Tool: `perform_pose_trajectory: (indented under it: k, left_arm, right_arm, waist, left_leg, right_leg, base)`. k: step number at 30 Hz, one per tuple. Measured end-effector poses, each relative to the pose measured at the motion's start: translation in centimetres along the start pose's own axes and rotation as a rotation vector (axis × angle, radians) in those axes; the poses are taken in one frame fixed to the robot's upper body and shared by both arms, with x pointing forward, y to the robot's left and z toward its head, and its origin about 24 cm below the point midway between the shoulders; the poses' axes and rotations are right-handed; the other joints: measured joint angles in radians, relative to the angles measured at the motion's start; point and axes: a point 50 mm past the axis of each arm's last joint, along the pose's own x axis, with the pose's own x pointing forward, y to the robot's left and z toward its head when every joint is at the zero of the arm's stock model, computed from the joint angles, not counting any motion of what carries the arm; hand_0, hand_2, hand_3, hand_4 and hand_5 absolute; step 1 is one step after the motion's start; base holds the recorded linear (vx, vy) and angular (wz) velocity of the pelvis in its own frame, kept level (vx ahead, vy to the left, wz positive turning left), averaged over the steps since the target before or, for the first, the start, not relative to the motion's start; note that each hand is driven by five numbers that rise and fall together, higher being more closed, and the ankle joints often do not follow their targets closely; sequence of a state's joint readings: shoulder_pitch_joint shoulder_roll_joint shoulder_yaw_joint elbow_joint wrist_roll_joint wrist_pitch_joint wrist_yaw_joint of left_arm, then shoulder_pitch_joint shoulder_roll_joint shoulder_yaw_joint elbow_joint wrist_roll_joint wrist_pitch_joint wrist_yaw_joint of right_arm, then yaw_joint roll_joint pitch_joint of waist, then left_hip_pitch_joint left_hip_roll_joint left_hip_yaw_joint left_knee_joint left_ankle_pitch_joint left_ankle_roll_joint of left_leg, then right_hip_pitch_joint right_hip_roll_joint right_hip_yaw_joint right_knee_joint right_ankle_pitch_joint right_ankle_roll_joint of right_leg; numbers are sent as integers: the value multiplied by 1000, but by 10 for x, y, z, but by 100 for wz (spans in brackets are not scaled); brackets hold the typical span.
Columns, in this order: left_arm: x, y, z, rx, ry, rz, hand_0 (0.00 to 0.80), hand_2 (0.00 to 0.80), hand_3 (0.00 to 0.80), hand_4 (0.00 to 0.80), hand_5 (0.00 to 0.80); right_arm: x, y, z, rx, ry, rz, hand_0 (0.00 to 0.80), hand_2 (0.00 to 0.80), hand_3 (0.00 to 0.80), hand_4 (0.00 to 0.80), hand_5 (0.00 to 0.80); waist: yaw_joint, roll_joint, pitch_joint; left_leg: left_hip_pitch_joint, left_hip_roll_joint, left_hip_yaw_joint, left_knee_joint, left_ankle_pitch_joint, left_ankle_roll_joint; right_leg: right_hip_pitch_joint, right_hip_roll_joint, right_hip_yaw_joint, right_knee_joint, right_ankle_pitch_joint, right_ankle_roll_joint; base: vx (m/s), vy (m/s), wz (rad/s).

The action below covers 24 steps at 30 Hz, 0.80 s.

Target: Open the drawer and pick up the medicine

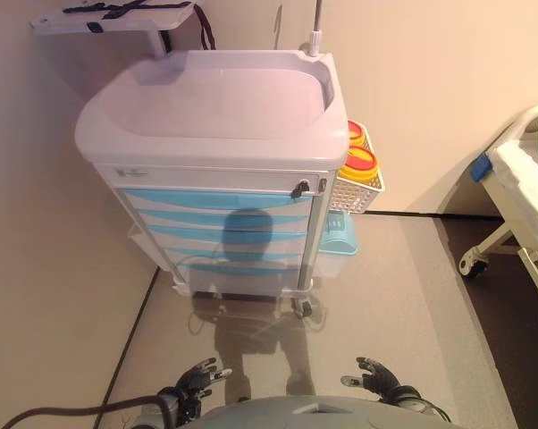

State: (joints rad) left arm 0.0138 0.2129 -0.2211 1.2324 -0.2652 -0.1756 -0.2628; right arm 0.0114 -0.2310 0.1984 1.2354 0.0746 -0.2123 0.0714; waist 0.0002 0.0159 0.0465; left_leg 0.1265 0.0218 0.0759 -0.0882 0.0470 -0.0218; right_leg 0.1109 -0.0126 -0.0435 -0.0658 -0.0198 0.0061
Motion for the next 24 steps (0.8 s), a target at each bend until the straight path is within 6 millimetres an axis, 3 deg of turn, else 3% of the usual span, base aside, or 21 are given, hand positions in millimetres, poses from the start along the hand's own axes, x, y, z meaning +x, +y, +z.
perform_pose_trajectory:
  k: [24]
  left_arm:
    - [-1,0,-2,-23,-3,-2,0,0,0,0,0]
  right_arm:
    - [-3,-5,-6,-36,18,0,0,0,0,0,0]
  waist:
    - [-1,9,38]
  left_leg:
    - [-1,1,11,0,-4,-1]
  right_leg:
    - [-9,1,11,2,0,0]
  base:
    - [20,-1,-2]
